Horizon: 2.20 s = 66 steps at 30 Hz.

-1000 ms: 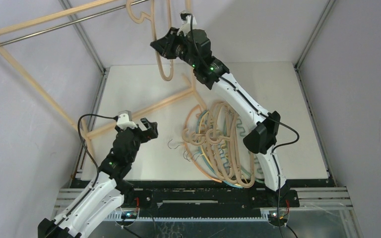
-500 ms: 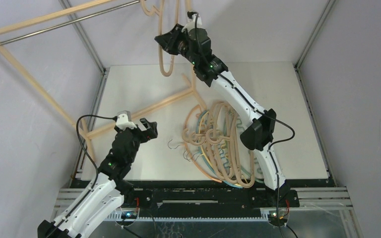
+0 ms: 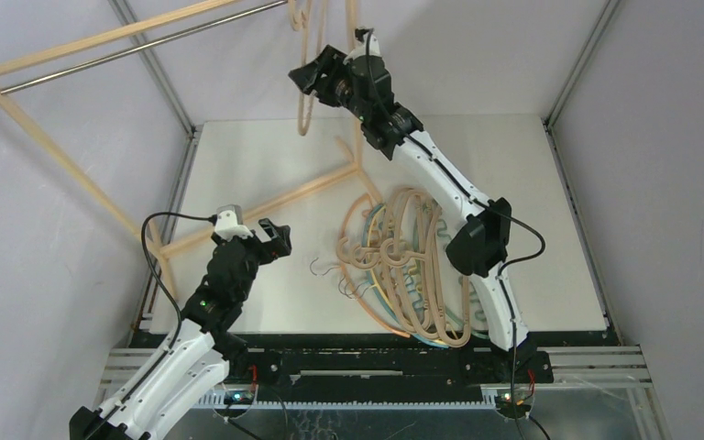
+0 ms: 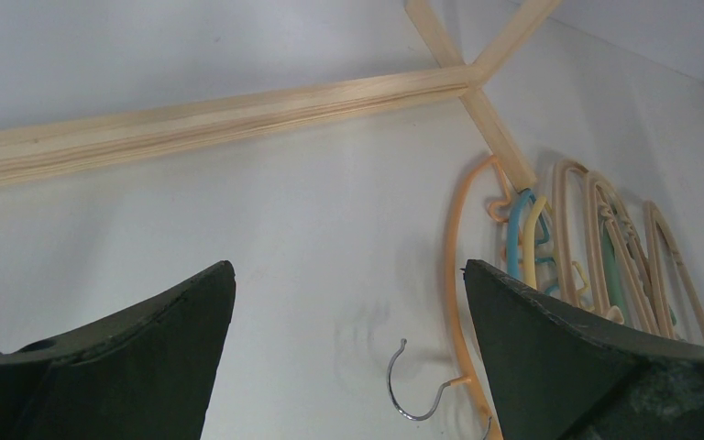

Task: Organize the hangers

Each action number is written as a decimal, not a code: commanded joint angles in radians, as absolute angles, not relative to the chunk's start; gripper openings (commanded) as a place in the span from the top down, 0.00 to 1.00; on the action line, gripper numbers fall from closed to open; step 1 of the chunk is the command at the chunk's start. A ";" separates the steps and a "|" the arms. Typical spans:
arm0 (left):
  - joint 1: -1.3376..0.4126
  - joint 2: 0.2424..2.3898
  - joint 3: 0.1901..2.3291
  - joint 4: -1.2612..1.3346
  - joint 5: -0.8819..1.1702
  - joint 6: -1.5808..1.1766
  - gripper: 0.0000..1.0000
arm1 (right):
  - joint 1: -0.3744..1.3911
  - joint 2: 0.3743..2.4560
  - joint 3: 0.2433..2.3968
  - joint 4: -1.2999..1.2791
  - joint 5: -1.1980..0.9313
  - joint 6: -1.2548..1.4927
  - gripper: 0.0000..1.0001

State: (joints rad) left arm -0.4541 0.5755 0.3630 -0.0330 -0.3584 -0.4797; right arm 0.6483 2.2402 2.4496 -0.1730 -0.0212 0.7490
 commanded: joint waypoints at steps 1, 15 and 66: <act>-0.459 0.573 0.394 -0.018 -0.347 -0.482 0.01 | 0.656 2.157 2.357 -0.201 0.004 0.719 0.23; -0.459 0.609 0.387 -0.021 -0.372 -0.480 0.00 | 0.774 1.592 1.584 -0.104 0.350 0.530 0.00; -0.459 0.701 0.349 0.067 -0.315 -0.497 0.01 | 1.046 1.095 0.613 -0.923 0.368 1.100 0.46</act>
State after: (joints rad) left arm -0.4541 0.7212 0.3603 0.0265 -0.3271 -0.4812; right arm 1.0332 1.1091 0.6479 -0.9199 0.3733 1.0370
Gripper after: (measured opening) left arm 0.995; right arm 0.538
